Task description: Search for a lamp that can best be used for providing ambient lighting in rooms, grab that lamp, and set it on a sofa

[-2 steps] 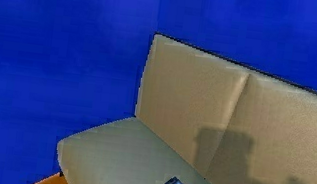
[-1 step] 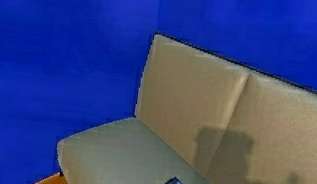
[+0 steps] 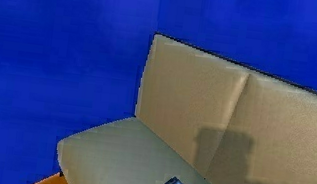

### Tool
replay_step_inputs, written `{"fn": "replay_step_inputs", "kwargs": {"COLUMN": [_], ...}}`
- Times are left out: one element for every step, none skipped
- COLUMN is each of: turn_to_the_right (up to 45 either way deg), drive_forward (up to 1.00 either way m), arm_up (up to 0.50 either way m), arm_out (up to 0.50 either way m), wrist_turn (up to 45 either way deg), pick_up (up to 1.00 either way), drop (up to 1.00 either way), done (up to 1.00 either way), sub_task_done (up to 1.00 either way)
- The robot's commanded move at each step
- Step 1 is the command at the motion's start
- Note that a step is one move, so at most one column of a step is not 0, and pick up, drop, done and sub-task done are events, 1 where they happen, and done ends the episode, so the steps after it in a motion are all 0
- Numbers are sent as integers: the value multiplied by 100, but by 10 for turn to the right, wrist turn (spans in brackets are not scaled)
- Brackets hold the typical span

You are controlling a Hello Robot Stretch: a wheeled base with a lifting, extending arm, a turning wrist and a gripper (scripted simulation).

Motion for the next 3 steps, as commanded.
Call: {"fn": "replay_step_inputs", "kwargs": {"turn_to_the_right": [0, 0, 0], "drive_forward": [0, 0, 0], "arm_up": [-40, -50, 0], "arm_out": [0, 0, 0], "wrist_turn": [0, 0, 0], "pick_up": [0, 0, 0], "drop": [0, 0, 100], "done": [0, 0, 0], "sub_task_done": [0, 0, 0]}}
